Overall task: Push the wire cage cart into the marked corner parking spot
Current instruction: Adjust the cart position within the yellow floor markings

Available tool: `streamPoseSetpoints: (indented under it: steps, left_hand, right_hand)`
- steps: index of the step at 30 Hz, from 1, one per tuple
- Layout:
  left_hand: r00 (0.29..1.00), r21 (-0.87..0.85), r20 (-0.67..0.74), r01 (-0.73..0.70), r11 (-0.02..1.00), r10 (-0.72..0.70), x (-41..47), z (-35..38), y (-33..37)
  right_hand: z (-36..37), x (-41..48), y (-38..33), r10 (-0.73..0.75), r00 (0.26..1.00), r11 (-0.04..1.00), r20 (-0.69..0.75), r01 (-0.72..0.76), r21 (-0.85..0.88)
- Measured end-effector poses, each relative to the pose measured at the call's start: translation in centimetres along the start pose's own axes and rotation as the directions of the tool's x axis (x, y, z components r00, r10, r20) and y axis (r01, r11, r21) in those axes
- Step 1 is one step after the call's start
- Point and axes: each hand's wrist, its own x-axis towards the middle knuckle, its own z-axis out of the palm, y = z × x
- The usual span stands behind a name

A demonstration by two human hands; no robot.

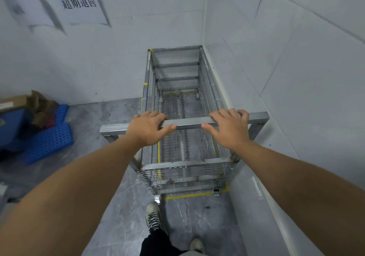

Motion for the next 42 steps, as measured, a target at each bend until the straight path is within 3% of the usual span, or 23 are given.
streamPoseSetpoints:
  steps: [12,42]
  left_hand:
    - [1.0,0.128,0.02,0.007,0.992,-0.01,-0.41,-0.68,0.56]
    - [0.999,0.086,-0.017,-0.03,0.996,0.032,0.53,-0.32,-0.36]
  right_hand:
    - [0.08,0.13,-0.06,-0.01,0.999,1.0,-0.035,0.01,-0.012]
    - [0.25,0.33,0.14,0.004,1.0,0.998,-0.022,-0.005,-0.056]
